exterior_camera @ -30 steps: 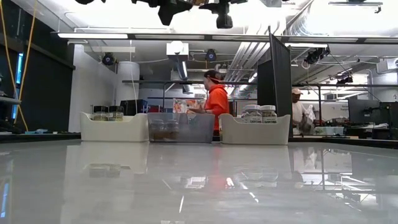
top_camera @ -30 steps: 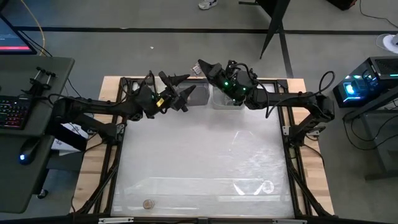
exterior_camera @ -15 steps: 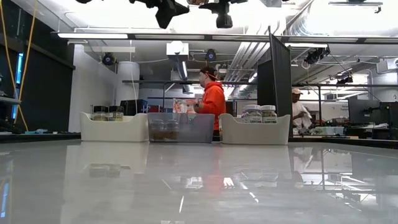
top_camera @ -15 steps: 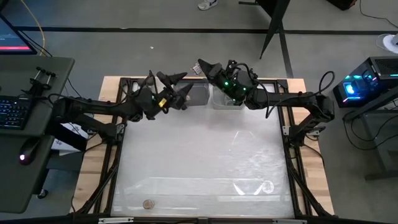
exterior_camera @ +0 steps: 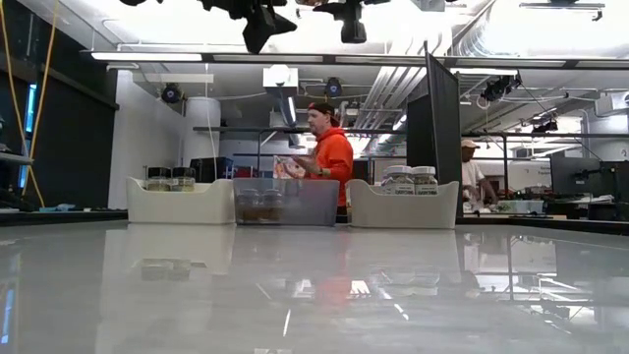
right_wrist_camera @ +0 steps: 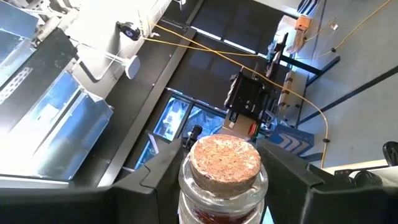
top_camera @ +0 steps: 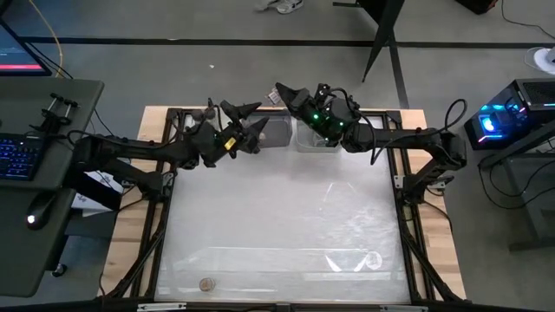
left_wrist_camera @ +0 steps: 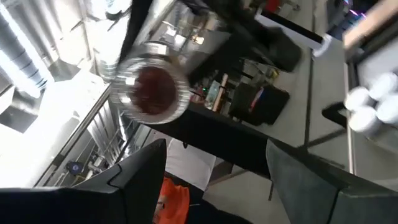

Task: Sort spices by type
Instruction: Put the right brown seasoning bottle into the black bin

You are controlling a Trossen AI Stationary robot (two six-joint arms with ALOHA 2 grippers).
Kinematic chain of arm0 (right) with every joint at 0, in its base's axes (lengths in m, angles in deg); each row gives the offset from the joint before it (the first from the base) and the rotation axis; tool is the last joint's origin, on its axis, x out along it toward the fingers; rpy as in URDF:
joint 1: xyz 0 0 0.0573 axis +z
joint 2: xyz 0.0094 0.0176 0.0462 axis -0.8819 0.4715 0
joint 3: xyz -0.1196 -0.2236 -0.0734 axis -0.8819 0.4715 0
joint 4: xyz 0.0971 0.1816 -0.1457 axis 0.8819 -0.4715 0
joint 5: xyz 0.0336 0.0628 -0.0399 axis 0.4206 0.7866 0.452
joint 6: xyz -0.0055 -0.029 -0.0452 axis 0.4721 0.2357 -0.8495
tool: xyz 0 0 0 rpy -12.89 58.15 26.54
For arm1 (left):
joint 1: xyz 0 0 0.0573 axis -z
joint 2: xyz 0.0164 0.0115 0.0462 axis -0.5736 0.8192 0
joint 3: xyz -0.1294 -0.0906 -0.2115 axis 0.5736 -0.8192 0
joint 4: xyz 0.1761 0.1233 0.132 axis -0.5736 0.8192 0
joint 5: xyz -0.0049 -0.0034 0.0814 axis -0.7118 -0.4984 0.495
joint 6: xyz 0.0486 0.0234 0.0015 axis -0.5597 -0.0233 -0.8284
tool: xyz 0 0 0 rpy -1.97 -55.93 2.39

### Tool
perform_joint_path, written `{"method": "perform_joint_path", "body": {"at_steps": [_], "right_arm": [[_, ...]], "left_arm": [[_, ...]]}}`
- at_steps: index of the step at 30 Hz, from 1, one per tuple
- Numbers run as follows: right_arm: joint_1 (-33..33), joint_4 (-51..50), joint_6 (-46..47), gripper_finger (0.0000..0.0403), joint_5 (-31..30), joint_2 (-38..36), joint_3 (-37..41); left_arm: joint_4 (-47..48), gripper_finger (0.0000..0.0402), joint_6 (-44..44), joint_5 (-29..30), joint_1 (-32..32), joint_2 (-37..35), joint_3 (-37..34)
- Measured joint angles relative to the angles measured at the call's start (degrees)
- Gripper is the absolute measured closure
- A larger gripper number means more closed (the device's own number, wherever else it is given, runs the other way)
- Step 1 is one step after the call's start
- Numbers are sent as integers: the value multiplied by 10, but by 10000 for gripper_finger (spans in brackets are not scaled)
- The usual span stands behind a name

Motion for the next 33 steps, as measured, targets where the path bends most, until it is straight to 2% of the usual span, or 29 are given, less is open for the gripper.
{"method": "perform_joint_path", "body": {"at_steps": [6, 13, 20, 26, 33], "right_arm": [[0, 0, 0, 231, 2, 0, 0], [0, 3, 0, 231, 3, 0, 0], [-3, 8, 0, 231, 5, 0, 0], [-5, 34, -13, 231, 10, 0, 0], [-5, 40, -15, 231, 24, 0, 0]], "left_arm": [[66, 137, -5, 1, 0, 0, 0], [96, 128, 40, 22, 0, 0, 20], [45, 115, 36, 20, 0, 0, 38], [63, 116, 77, 11, 0, 0, 38], [63, 116, 79, 9, 5, 0, 38]]}}
